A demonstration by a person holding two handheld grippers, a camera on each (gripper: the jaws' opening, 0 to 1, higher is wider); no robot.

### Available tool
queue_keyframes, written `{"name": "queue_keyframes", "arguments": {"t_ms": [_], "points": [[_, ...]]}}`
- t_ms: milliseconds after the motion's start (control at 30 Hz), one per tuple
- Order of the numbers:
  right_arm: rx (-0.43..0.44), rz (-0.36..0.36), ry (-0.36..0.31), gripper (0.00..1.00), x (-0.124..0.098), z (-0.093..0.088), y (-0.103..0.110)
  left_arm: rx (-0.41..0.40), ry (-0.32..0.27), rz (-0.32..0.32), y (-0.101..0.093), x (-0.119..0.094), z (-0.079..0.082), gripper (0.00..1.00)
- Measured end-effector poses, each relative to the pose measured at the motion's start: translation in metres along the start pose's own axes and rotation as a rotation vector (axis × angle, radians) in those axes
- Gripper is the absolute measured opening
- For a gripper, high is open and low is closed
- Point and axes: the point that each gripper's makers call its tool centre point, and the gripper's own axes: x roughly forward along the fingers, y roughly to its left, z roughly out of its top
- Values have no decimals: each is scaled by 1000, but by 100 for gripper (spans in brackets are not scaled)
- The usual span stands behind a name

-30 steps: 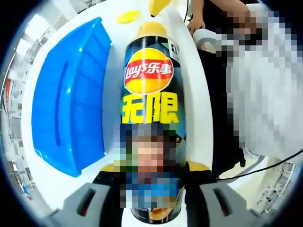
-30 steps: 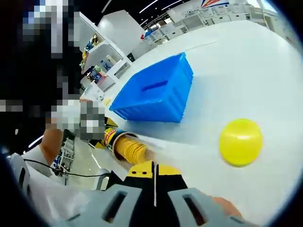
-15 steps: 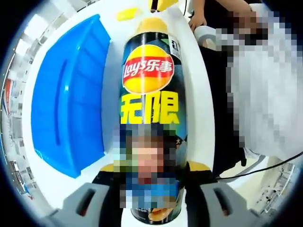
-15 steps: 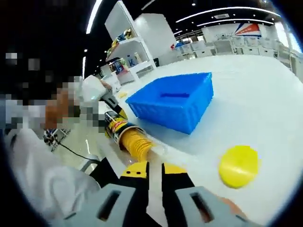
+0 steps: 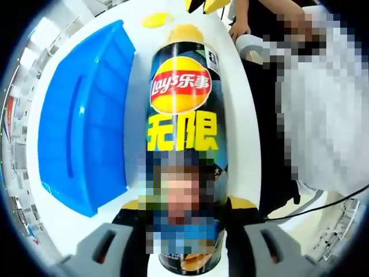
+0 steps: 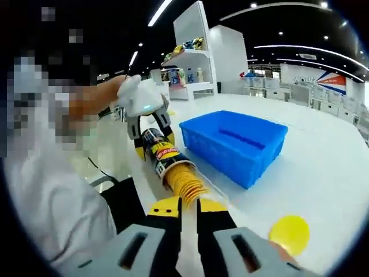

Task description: Open the lid of the chip container on the table, take out the chips, place them into the box in front of the container, and close the lid

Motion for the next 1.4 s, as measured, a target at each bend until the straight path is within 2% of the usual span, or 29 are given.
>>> {"name": "queue_keyframes", "arguments": {"t_ms": [333,933,1233,1400], "points": [[-40,25,59,8,10,-6,0,3,-19,1,1,1,0,51],[-71,52,70,6,14,-5,6,10,-29,6,0,2,0,52],[-132,93,86,4,16,-7,7,16,-32,10,-3,1,0,52],[-103,97,83,3,15,-7,7,18,-30,12,-2,2,0,53]]}}
